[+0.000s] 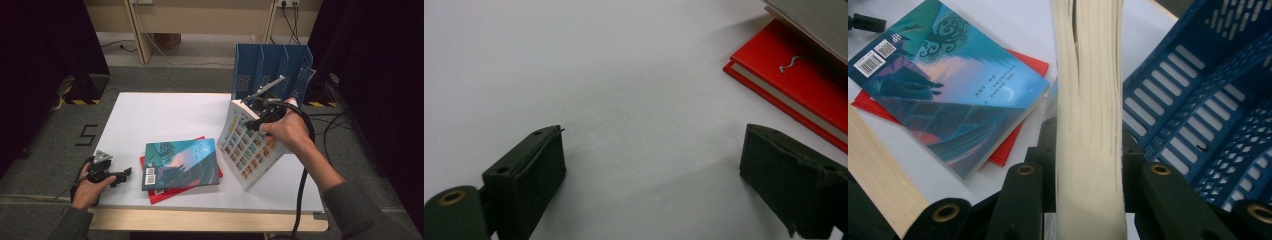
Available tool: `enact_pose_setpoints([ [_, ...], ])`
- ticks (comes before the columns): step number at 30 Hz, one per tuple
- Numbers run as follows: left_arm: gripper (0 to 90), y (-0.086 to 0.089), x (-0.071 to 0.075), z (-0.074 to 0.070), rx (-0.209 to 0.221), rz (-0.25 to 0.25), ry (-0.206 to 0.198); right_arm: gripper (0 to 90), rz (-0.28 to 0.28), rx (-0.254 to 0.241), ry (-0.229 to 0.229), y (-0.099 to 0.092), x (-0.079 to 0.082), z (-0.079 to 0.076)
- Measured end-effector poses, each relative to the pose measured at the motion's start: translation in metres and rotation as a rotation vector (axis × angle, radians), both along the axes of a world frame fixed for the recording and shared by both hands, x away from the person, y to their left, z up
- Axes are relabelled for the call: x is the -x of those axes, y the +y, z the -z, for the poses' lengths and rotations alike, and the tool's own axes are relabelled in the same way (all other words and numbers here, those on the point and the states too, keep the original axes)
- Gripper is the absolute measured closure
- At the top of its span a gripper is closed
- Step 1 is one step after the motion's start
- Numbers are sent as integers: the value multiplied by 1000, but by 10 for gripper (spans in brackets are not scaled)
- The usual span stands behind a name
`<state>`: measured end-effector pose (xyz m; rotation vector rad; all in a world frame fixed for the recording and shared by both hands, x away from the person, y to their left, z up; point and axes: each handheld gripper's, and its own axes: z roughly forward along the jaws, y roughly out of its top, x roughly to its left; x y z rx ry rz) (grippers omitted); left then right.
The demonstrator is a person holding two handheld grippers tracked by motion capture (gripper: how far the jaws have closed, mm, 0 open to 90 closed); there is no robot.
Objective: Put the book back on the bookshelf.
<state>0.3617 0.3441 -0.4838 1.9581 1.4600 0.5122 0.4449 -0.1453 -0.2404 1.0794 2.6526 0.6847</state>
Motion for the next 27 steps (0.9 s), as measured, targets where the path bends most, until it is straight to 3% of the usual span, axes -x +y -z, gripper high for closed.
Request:
enact_pose_setpoints([
  [7, 99, 0, 0, 0, -2, 0, -2, 691, -4, 40, 32, 22, -3, 0],
  [9, 99, 0, 0, 0, -2, 0, -2, 650, 18, 8, 66, 25, -3, 2],
  [12, 98, 0, 0, 0, -3, -1, -3, 655, 10, 50, 69, 26, -2, 1],
  [23, 98, 0, 0, 0, -3, 0, -4, 652, 11, 79, 93, 28, -6, 8],
  [27, 98, 0, 0, 0, -3, 0, -3, 676, -20, 96, 97, 30, -8, 9],
])
